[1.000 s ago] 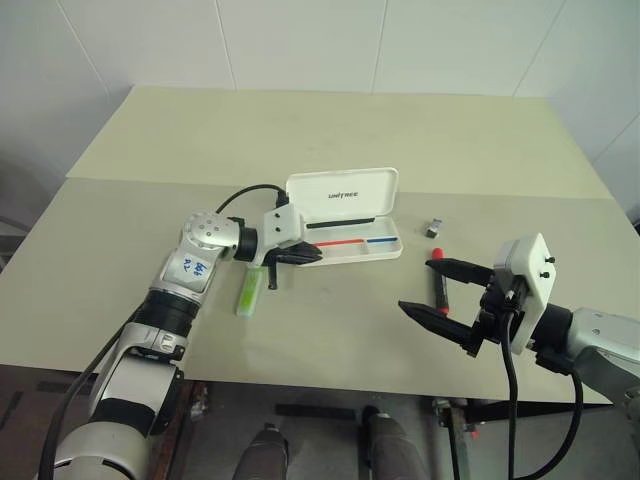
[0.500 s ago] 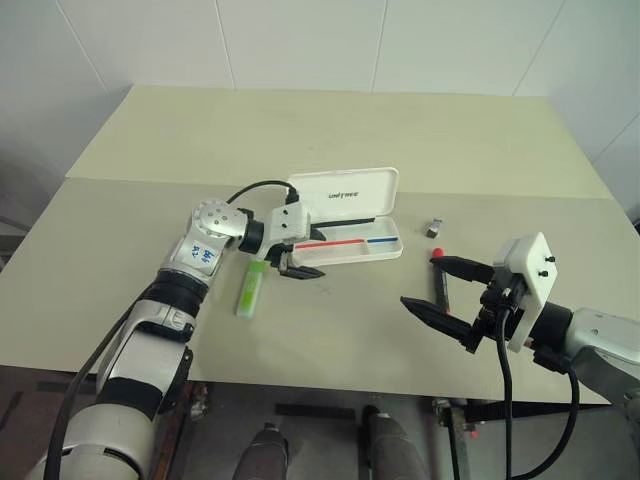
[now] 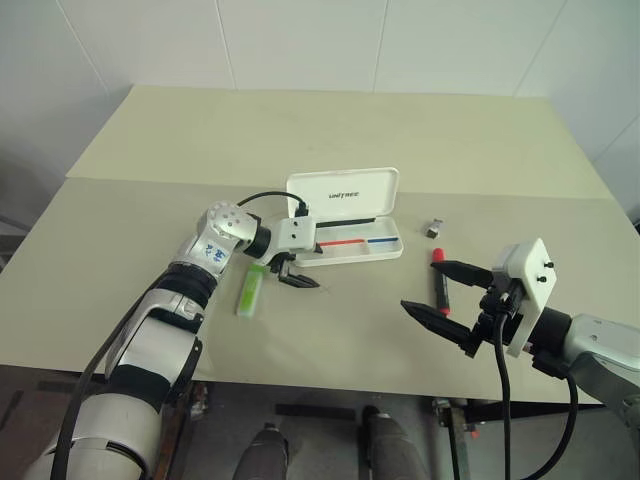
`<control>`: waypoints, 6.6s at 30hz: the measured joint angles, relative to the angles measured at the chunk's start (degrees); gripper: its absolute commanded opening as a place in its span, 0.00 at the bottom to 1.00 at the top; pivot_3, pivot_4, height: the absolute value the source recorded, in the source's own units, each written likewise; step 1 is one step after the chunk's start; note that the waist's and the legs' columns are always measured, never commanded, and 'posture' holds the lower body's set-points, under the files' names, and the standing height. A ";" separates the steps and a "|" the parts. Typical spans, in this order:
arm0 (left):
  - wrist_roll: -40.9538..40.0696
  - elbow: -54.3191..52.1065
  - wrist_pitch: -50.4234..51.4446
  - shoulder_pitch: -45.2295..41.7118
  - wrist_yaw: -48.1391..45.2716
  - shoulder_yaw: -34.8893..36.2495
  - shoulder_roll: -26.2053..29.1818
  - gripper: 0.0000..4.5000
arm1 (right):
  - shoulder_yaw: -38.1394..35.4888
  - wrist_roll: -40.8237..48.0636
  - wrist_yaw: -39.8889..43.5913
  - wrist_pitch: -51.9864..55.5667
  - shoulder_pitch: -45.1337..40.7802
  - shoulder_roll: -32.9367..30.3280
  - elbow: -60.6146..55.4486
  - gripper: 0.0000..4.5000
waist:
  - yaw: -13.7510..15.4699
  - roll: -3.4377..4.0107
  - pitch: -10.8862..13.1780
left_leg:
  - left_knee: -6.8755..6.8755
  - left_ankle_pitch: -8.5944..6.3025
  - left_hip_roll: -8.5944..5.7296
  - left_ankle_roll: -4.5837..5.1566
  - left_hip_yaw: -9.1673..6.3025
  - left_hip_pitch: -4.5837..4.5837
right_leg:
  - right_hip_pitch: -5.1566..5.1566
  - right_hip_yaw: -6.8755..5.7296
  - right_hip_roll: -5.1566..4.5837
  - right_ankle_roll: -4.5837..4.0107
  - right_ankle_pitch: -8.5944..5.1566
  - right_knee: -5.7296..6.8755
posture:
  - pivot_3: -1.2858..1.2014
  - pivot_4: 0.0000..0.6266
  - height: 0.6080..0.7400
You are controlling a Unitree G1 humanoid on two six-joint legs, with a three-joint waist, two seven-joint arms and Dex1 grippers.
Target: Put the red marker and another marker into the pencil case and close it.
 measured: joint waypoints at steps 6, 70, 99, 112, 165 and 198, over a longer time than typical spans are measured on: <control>2.14 2.93 0.94 -2.59 0.43 -1.64 -0.90 0.76 | 0.00 -0.55 -0.33 -0.65 0.21 0.01 -0.05 1.00 | 0.05 -0.01 -0.01 | 0.02 0.03 0.00 0.05 0.03 0.03 | 0.20 0.00 0.00 -0.10 0.00 -0.07 | 0.52 0.24 1.00; -4.14 -55.39 23.46 27.99 1.44 1.45 14.97 0.00 | -0.89 -0.66 1.60 -0.59 -0.16 -1.24 0.79 1.00 | -0.19 -0.17 0.00 | -0.07 0.36 0.04 0.62 0.17 -0.06 | 0.01 0.04 0.02 -1.29 -0.01 -0.30 | 0.52 0.24 1.00; -4.97 -46.92 12.48 26.66 1.14 0.66 14.30 0.99 | -0.01 -1.25 1.71 -0.65 -0.17 -1.22 0.83 1.00 | -0.11 -0.15 -0.03 | -0.13 0.34 0.05 0.63 0.17 0.02 | 0.13 0.05 0.01 -1.25 -0.14 -0.16 | 0.52 0.24 1.00; -7.51 -54.99 21.42 28.75 -2.79 0.05 15.62 0.99 | 0.07 -1.95 1.88 -0.65 -1.47 -1.23 1.90 1.00 | -0.21 -0.17 -0.01 | -0.10 0.34 0.05 0.62 0.17 0.00 | 0.09 0.04 0.01 -1.31 -0.18 -0.15 | 0.52 0.24 1.00; -32.54 -57.03 21.75 29.81 4.02 9.52 -2.60 0.99 | 10.14 -19.20 -20.46 12.16 -13.05 13.82 16.31 1.00 | -0.07 -0.23 0.05 | -0.10 0.35 0.05 0.60 0.25 0.01 | -0.01 0.11 0.01 -1.33 -0.11 -0.18 | 0.52 0.24 1.00; -30.94 -54.21 19.15 28.13 6.93 9.41 -3.28 1.00 | 9.29 -27.93 -24.11 16.42 -16.02 22.90 22.21 0.48 | -0.30 -0.20 0.03 | -0.11 0.35 0.05 0.61 0.25 0.04 | 0.06 0.12 0.02 -1.32 -0.10 -0.15 | 0.52 0.24 1.00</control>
